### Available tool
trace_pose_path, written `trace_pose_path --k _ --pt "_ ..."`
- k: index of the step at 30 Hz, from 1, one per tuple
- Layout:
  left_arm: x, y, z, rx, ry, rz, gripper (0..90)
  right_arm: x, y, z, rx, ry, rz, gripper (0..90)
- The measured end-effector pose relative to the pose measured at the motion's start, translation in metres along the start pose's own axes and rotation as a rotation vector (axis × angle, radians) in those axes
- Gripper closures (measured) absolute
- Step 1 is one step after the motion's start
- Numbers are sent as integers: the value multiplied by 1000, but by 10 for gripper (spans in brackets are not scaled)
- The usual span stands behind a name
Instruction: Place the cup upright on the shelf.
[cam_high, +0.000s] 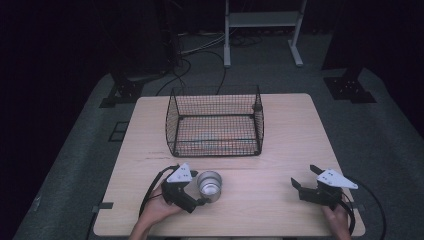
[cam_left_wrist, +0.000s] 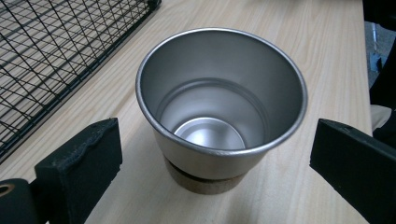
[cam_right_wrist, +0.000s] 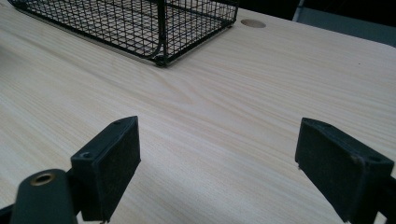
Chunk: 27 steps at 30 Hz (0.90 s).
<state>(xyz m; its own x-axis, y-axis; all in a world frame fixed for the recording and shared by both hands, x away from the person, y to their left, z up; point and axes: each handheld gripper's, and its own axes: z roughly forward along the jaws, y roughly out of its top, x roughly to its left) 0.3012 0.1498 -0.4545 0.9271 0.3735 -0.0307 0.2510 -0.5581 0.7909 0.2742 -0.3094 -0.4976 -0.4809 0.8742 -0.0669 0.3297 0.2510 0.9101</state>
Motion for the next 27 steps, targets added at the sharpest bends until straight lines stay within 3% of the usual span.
trace_pose_path --k 12,19,24,27 --pt "4 1 16 22 -20 -5 17 0 0 0 -1 2 0 134" --pt "7 2 22 32 -43 -3 68 0 0 0 -1 3 1 134" --pt "7 2 21 31 -60 17 170 0 0 0 -4 5 -1 134" --pt "7 2 21 27 -63 14 173 0 0 0 -4 8 -1 134"
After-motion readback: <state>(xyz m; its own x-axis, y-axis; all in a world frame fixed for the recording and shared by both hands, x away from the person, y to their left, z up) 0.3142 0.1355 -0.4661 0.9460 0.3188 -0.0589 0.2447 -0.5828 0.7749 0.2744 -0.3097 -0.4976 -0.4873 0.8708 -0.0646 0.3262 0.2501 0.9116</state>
